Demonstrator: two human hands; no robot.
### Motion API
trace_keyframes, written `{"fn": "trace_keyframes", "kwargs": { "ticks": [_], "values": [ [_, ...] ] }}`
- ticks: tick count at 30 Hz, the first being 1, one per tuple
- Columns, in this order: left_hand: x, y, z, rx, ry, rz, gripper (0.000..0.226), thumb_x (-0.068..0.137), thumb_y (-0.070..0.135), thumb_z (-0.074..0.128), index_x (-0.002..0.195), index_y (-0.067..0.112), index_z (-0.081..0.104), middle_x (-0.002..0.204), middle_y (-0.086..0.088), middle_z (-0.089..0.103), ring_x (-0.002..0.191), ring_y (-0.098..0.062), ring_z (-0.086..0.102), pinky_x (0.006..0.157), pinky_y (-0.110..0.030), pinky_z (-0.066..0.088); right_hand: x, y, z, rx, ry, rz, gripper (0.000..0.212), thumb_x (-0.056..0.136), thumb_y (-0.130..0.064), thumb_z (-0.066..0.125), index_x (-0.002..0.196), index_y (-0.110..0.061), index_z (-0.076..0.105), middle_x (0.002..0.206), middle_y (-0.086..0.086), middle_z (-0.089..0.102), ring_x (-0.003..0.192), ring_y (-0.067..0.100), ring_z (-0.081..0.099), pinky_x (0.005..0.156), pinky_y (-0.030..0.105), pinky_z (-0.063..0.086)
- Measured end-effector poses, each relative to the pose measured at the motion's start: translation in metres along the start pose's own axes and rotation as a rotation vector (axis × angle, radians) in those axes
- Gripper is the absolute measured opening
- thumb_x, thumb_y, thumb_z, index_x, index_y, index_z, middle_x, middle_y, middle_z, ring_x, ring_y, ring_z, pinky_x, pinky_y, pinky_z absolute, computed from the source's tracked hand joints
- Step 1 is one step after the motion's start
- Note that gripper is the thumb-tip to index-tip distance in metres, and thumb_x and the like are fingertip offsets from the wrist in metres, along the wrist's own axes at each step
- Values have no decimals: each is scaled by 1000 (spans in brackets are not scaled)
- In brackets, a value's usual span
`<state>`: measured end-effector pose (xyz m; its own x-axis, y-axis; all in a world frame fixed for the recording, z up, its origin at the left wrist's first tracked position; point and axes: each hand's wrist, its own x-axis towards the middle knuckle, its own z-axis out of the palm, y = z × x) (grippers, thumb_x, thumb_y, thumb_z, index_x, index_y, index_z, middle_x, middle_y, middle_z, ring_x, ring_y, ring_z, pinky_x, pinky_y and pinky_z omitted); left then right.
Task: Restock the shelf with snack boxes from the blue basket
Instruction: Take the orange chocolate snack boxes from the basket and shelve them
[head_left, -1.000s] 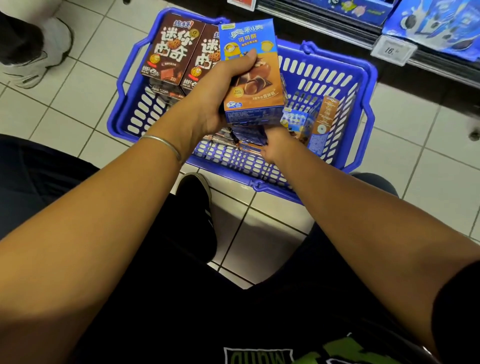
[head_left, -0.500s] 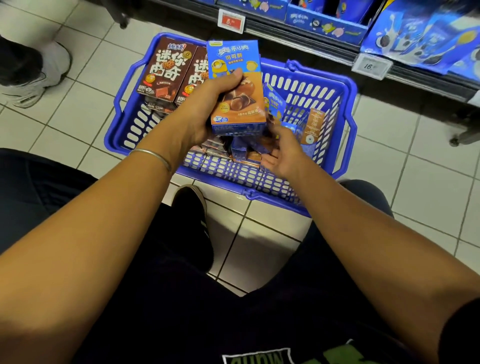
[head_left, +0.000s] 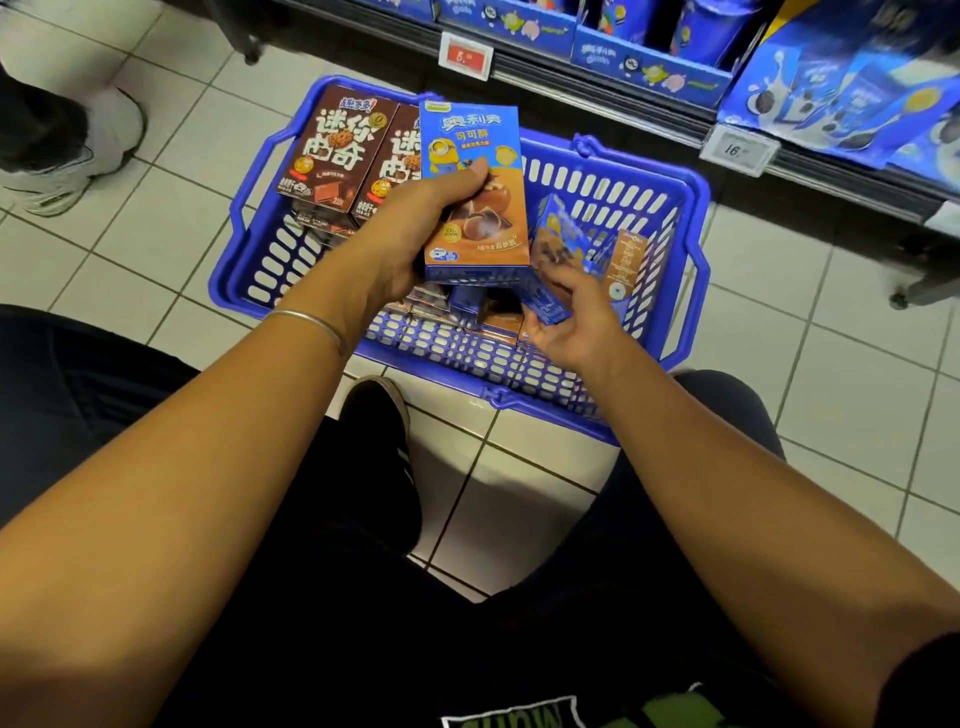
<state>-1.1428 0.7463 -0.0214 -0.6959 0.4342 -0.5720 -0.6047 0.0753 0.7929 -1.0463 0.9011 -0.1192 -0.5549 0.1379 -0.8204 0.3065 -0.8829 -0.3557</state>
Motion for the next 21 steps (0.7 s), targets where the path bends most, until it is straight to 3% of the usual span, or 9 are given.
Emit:
{"fn": "trace_keyframes", "kwargs": {
  "ticks": [4,8,11,13,16,18,21],
  "values": [
    [2,1,2,-22,-46,-13,24,98,36,73,112,17,72,111,-8,81,93,-24,80,81,-41,64,-28,-18,-1,-158,-32,-177,12,87,-16,71,98,-20,67,94,0,73,92,18,68,83,29,51],
    [3,1,2,-38,-50,0,25,97,34,75,113,16,72,113,-9,81,94,-25,80,80,-41,64,-53,-39,1,-81,-104,-378,13,88,-16,67,101,-16,65,94,3,73,80,16,71,66,27,53],
    [5,-1,6,36,21,21,38,98,40,74,125,13,70,114,-10,80,96,-26,80,83,-42,63,-69,-45,10,-175,-150,-530,24,82,-17,71,102,-15,58,95,6,70,79,19,69,60,28,50],
    [4,-3,11,79,41,26,49,98,54,68,125,13,72,116,-13,80,104,-31,78,88,-46,63,-79,-44,19,-288,-164,-601,33,76,-24,73,104,-17,56,98,5,70,85,22,69,63,31,51],
    [1,-3,17,115,40,33,81,93,79,48,129,12,74,124,-18,76,117,-39,72,102,-56,58,-89,-34,32,-538,-125,-693,54,78,-36,73,125,-17,54,112,1,73,103,22,72,81,39,59],
    [1,-3,21,135,55,23,96,88,88,38,134,10,71,124,-20,75,116,-39,73,104,-58,56,-92,-28,34,-623,-110,-750,53,82,-34,75,128,-17,55,113,-1,74,102,16,72,90,39,59],
    [-2,-3,24,115,29,58,94,93,86,21,138,20,69,126,-14,76,115,-36,74,103,-57,57,-96,-25,35,-704,-183,-786,44,89,-31,72,128,-18,56,115,-1,72,107,13,70,90,33,58]
  ]
}}
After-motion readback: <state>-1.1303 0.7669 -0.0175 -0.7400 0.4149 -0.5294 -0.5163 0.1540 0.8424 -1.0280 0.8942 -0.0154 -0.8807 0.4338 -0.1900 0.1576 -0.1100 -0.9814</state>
